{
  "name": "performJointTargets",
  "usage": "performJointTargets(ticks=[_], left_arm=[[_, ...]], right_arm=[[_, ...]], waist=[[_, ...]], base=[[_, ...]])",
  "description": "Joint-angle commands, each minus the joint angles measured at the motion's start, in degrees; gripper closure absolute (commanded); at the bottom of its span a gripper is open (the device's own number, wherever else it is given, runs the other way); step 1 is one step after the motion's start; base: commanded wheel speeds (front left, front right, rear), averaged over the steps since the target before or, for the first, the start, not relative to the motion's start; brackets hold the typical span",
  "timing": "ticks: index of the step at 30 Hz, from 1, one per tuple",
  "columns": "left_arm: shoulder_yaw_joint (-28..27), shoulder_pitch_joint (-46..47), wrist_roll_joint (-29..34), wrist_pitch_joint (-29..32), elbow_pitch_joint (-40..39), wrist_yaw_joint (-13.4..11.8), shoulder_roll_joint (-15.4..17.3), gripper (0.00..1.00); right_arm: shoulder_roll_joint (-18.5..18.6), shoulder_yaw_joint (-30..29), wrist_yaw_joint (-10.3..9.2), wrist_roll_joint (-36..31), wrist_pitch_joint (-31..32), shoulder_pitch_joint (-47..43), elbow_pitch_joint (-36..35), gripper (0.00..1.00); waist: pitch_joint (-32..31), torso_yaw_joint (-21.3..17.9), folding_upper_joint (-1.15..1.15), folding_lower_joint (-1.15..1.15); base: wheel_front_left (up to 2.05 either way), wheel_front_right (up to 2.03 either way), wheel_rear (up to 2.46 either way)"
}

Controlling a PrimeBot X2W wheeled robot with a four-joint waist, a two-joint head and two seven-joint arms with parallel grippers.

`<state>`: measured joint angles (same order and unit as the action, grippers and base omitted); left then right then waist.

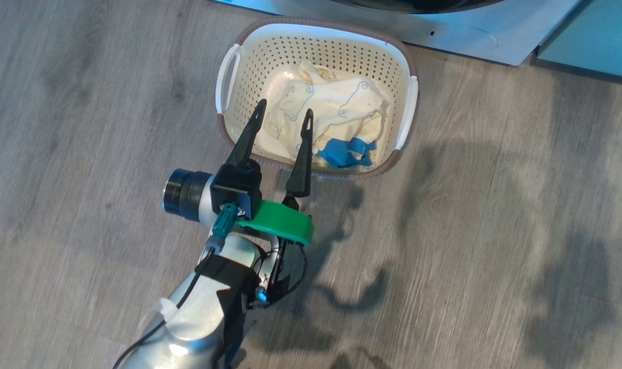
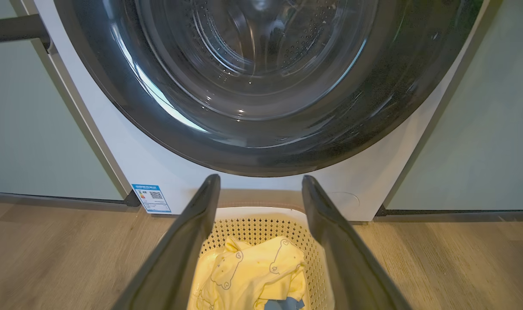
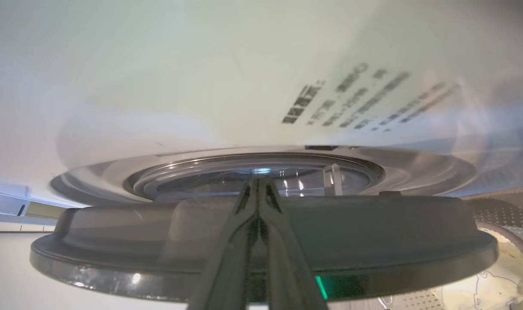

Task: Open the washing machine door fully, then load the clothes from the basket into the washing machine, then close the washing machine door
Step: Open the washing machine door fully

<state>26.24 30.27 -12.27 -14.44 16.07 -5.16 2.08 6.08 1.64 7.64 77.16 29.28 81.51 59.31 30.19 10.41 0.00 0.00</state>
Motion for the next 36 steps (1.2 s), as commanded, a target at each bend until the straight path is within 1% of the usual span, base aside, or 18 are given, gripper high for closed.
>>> performJointTargets(ticks=[1, 12, 22, 36], left_arm=[[-1.62, 0.82, -0.27, -0.56, -1.52, -0.55, 0.80, 0.00], [-1.77, 0.69, -0.06, -0.56, -1.25, -0.55, 0.80, 0.00], [-2.18, -0.26, 0.04, -0.56, -0.96, -0.47, 0.80, 0.00], [-2.63, -2.33, 0.20, -0.56, -0.05, 0.02, 0.80, 0.00]], right_arm=[[-1.71, 0.69, -0.15, 0.62, 1.25, -0.53, -2.56, 1.00], [-1.87, 2.27, -0.15, 1.32, 4.89, -4.56, -6.76, 1.00], [-1.73, 3.37, -0.15, 2.59, 9.42, -9.03, -11.63, 1.00], [-2.14, 6.23, -0.15, 4.28, 16.40, -18.73, -22.42, 1.00]], waist=[[-0.14, -0.10, 0.00, 0.00], [-0.94, -0.63, 0.00, 0.00], [-2.33, -1.03, 0.00, 0.00], [-5.47, -1.32, 0.00, 0.00]], base=[[0.00, 0.00, 0.00], [0.00, 0.00, 0.00], [0.00, 0.00, 0.00], [0.00, 0.00, 0.00]])
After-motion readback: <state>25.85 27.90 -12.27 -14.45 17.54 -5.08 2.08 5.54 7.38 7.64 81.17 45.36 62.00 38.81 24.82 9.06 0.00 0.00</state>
